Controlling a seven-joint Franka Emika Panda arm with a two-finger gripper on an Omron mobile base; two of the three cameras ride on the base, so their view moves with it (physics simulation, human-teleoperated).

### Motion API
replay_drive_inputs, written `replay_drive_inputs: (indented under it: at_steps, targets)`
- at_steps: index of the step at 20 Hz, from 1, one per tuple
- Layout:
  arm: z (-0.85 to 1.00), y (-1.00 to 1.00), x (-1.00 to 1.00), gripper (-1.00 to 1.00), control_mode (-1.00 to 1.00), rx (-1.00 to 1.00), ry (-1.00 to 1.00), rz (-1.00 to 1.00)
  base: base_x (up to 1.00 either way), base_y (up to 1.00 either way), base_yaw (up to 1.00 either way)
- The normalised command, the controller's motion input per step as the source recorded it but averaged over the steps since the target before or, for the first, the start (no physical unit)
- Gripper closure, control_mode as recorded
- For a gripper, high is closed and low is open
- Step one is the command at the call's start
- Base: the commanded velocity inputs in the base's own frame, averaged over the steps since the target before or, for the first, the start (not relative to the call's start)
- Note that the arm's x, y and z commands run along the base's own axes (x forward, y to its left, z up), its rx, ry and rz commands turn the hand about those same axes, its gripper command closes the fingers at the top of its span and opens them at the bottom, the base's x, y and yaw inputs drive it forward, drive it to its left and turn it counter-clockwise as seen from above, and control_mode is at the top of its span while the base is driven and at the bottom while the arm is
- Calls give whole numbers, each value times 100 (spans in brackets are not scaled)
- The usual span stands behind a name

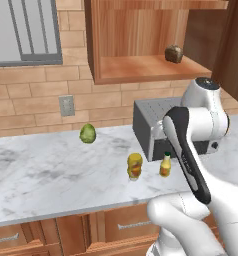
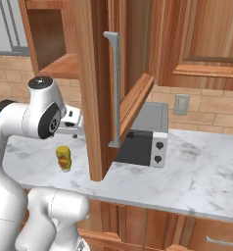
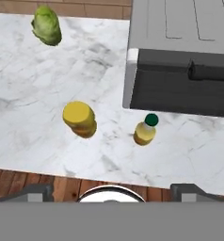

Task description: Pick the mustard and mustard from the counter and place them in the cabinet.

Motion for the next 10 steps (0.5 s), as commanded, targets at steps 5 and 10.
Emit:
replay_drive_inputs:
  at_steps: [5,10]
  targets:
    - [-21,-9,-39,-100,-100,0,-9,0,0,0,0]
    - [-20,-11,-21,-100,-100,0,-5,0,0,0,0]
